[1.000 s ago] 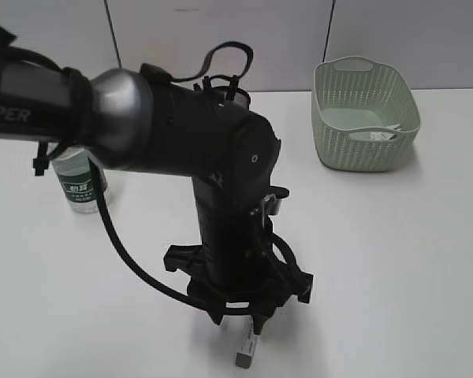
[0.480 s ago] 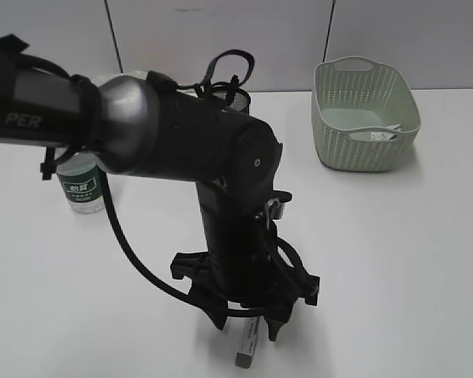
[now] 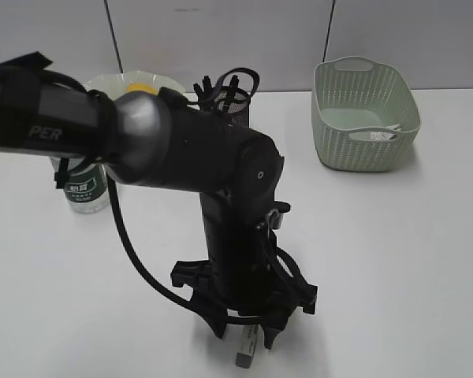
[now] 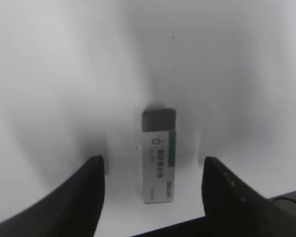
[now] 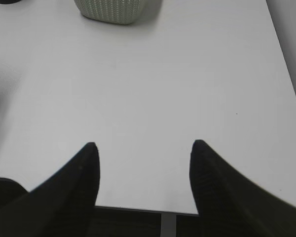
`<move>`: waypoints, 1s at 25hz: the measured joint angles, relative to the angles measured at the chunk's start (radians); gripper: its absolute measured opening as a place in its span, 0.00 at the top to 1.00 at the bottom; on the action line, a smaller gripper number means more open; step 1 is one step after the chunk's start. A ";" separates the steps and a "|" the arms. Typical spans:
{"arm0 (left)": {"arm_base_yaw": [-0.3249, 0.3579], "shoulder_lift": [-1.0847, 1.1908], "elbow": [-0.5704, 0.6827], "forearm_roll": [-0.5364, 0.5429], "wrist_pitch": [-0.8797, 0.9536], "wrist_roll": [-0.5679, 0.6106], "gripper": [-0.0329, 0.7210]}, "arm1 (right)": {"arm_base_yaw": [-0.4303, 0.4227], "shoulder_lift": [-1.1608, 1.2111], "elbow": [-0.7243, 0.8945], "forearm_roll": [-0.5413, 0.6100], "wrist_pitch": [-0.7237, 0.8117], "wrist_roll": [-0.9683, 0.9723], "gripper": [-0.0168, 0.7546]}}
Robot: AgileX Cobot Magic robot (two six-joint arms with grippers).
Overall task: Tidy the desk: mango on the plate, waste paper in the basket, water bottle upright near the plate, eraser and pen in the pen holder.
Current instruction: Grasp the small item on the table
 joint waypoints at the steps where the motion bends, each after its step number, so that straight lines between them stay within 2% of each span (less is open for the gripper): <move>1: 0.000 0.004 0.000 -0.003 0.000 0.000 0.34 | 0.000 0.000 0.000 0.000 0.000 0.000 0.37; 14: 0.000 0.007 0.000 -0.013 0.000 0.011 0.40 | 0.000 0.000 0.000 0.000 0.000 -0.001 0.37; 17: 0.000 0.007 0.000 -0.015 0.000 0.011 0.50 | 0.000 0.000 0.000 0.000 -0.001 -0.001 0.37; 22: 0.000 0.007 0.000 -0.016 0.001 0.027 0.77 | 0.000 0.000 0.000 0.000 -0.001 -0.001 0.37; 25: 0.000 0.007 0.000 -0.016 0.008 0.038 0.77 | 0.000 0.000 0.000 0.000 -0.001 -0.001 0.37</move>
